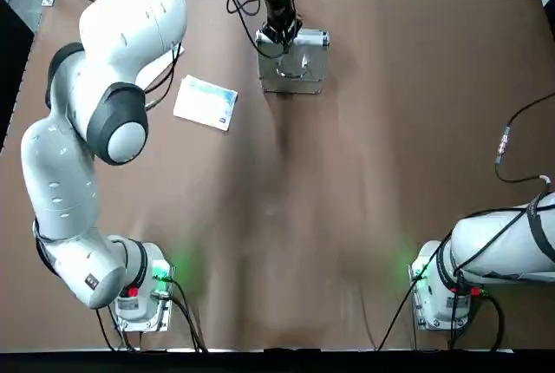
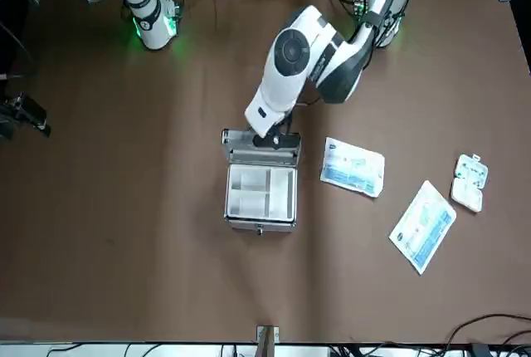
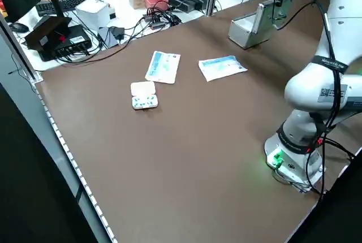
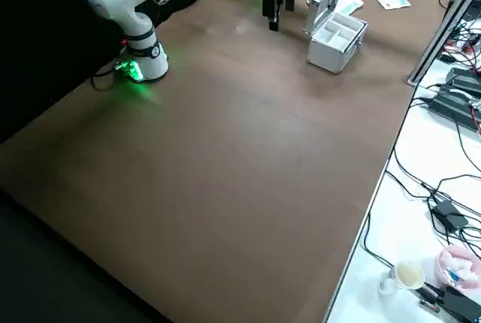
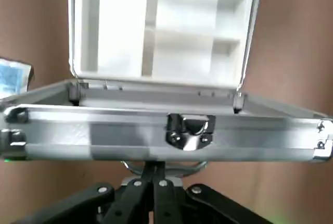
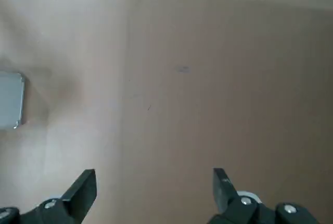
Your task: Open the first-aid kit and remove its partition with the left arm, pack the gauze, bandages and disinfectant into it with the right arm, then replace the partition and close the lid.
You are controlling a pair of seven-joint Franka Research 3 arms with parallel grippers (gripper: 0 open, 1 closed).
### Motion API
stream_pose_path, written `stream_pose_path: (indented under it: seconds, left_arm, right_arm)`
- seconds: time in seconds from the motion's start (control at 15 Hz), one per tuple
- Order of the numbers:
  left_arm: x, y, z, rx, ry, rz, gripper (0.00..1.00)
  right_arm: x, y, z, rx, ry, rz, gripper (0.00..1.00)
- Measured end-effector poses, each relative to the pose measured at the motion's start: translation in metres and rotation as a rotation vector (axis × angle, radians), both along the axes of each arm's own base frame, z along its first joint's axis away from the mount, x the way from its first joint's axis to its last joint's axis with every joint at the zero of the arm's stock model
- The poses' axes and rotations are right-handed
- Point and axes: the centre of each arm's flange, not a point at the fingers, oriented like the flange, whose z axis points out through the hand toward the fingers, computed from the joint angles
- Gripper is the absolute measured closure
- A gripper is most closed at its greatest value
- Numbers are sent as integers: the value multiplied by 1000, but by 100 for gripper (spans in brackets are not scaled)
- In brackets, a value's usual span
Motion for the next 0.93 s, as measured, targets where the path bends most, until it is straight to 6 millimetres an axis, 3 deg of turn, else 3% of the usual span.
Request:
stream_pose_path:
  seconds: [0.47, 0.87, 0.93]
  left_arm:
    - [48, 31, 14, -61, -153, 103, 99]
    - [48, 35, 31, -36, -186, 87, 98]
    - [40, 44, 50, -8, -162, 47, 86]
  right_arm:
    - [-6, 15, -7, 5, 73, 31, 1]
    - [-6, 14, -7, 5, 72, 30, 1]
    - [-6, 14, -5, 4, 70, 30, 1]
